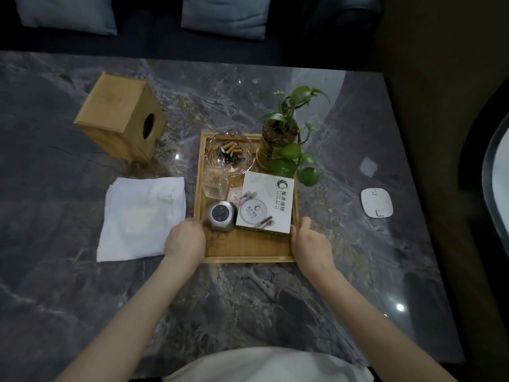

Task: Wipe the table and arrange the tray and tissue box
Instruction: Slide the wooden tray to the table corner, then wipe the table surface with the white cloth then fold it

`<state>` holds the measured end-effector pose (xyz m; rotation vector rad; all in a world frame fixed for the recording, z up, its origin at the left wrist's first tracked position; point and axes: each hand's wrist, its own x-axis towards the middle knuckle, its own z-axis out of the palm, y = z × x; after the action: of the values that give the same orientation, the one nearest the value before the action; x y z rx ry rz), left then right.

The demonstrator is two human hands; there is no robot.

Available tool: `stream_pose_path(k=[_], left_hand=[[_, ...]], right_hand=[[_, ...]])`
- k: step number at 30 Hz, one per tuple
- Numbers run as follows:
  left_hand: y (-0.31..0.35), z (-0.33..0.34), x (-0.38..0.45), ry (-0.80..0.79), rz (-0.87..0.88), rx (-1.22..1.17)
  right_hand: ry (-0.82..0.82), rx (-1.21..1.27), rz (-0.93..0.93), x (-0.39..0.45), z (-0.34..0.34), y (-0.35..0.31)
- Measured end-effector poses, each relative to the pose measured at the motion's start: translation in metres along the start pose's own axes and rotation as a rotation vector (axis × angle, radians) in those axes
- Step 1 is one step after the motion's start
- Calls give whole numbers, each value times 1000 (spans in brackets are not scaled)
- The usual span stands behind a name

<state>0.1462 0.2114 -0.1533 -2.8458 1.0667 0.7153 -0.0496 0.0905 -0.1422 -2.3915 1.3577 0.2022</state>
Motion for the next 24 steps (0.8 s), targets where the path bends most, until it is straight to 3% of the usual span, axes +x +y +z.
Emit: stream_pose_path(k=[3, 7, 12, 15, 17, 20, 24], left_hand=[[3, -11, -6, 22, -71, -84], [4, -36, -23, 124, -91, -143], [-10, -57, -47, 363, -116, -548], [-20, -57, -55, 586, -207, -730], [-31, -47, -55, 647, -276, -769], [-53, -26, -47, 591, -442, -693], [-69, -5, -41, 442, -632, -575]], right_hand=[[17, 20, 32, 0, -10, -3], [152, 226, 34, -4, -39, -22], [236, 460, -270, 1, -73, -76], [170, 520, -434, 10, -77, -115], [88, 536, -483, 17, -69, -139], [-21, 520, -512, 29, -43, -170], [-165, 323, -617, 48, -4, -197]])
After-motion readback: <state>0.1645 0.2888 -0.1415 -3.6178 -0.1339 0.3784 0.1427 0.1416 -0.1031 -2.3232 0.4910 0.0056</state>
